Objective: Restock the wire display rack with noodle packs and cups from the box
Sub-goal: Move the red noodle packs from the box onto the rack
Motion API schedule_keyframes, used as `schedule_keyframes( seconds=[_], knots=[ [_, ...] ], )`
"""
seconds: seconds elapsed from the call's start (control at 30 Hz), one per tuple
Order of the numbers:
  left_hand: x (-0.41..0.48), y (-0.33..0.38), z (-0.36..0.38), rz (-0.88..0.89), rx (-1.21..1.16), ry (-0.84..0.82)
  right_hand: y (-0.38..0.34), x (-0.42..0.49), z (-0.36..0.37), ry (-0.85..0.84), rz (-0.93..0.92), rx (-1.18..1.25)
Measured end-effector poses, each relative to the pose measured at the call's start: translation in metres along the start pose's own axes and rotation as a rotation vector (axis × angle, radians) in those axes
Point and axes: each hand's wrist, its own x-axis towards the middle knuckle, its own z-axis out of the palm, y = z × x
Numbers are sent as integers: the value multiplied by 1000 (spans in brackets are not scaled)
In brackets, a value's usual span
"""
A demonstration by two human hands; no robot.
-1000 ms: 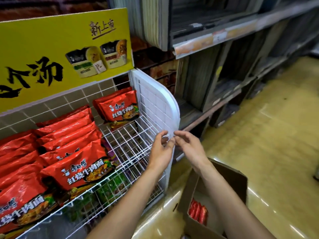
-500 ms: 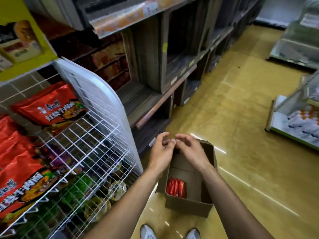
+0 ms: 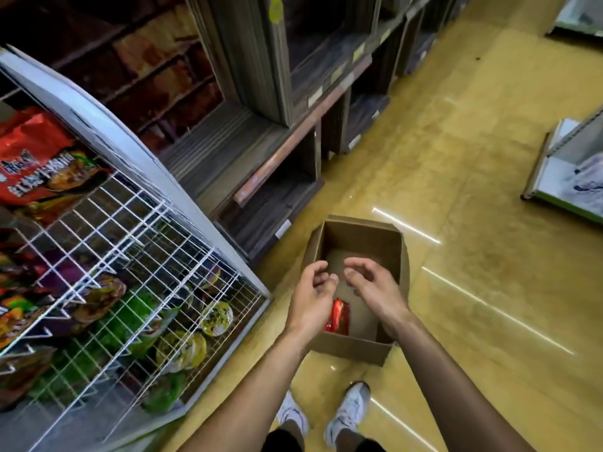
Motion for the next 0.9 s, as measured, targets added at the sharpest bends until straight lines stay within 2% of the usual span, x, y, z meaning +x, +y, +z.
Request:
schedule_keyframes(
  seconds=[0.27,0.43,0.9],
  knots=[
    [20,-40,32,-85,65,-11,54,9,-10,2,64,14],
    [56,-74,48,-105,54,-91,97,31,-5,23,107,17],
    [193,-256,104,-212,68,-253,293,114,54,123,204,34]
  ],
)
